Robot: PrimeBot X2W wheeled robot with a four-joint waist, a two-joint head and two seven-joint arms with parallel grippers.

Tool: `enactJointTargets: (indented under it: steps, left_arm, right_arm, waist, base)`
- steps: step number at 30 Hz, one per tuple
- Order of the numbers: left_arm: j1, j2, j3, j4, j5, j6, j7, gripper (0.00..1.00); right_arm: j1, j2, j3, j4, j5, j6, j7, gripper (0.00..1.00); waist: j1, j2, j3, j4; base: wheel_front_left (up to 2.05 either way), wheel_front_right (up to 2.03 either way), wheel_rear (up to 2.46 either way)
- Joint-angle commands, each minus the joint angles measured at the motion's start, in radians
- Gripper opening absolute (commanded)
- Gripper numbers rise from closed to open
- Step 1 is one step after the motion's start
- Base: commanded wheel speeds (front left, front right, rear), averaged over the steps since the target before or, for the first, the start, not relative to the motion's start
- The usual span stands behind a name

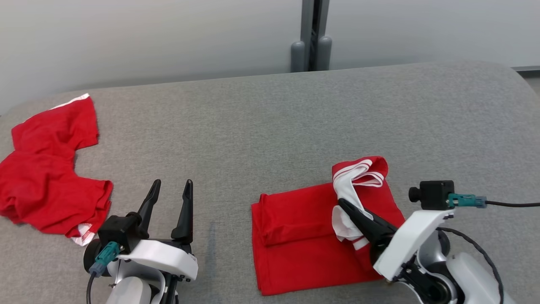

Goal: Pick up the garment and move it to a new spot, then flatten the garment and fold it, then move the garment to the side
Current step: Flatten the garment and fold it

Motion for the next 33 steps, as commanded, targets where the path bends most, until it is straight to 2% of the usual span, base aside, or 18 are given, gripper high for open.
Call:
enactJointTargets:
  steps: [1,5,8,14,24,25,26,27,33]
  left_arm:
    - [0.003,0.005,0.003,-0.002,0.001,-0.005,-0.004,1.00]
    - [0.006,0.003,-0.004,0.001,0.009,-0.004,-0.004,1.00]
    - [0.005,0.002,-0.011,0.005,0.024,-0.003,-0.004,1.00]
    - [-0.009,-0.001,-0.019,0.008,0.024,-0.007,-0.004,1.00]
    - [-0.022,-0.004,-0.031,0.013,0.007,-0.001,-0.004,1.00]
    - [-0.022,-0.004,-0.031,0.014,0.006,0.000,-0.004,1.00]
    - [-0.021,-0.004,-0.032,0.015,0.004,0.000,-0.004,1.00]
    - [-0.020,-0.004,-0.032,0.015,0.003,0.000,-0.004,1.00]
    - [-0.023,-0.004,-0.046,0.013,-0.015,0.011,-0.004,1.00]
  right_arm:
    - [-0.002,0.022,-0.017,0.011,-0.010,0.000,-0.005,0.00]
    - [-0.018,0.104,-0.038,0.043,-0.034,0.000,0.005,0.00]
    - [-0.014,0.131,-0.020,0.059,-0.052,0.000,0.010,0.00]
    - [-0.017,0.162,-0.028,0.129,-0.079,0.000,-0.033,0.00]
    - [-0.051,0.181,0.014,0.193,-0.052,0.000,-0.057,0.00]
    - [-0.054,0.182,0.022,0.201,-0.054,0.000,-0.053,0.12]
    - [-0.058,0.184,0.036,0.205,-0.062,0.000,-0.047,0.85]
    - [-0.057,0.185,0.045,0.205,-0.059,0.000,-0.044,1.00]
    - [-0.063,0.186,0.096,0.163,-0.011,0.000,-0.042,1.00]
  waist:
    - [0.0000,-0.0001,0.004,0.017]
    - [0.0000,-0.0001,0.018,0.048]
    - [0.0000,-0.0001,0.028,0.072]
    - [0.0000,-0.0001,0.047,0.114]
    - [0.0000,-0.0001,0.073,0.157]
    - [0.0000,-0.0001,0.074,0.160]
    - [0.0000,-0.0001,0.074,0.161]
    - [0.0000,-0.0001,0.075,0.162]
    - [0.0000,-0.0001,0.078,0.166]
  base:
    - [0.00,0.00,0.00]
    - [0.00,0.00,0.00]
    - [0.00,0.00,0.00]
    - [0.00,0.00,0.00]
    - [0.00,0.00,0.00]
    - [0.00,0.00,0.00]
    - [0.00,0.00,0.00]
    - [0.00,0.00,0.00]
    - [0.00,0.00,0.00]
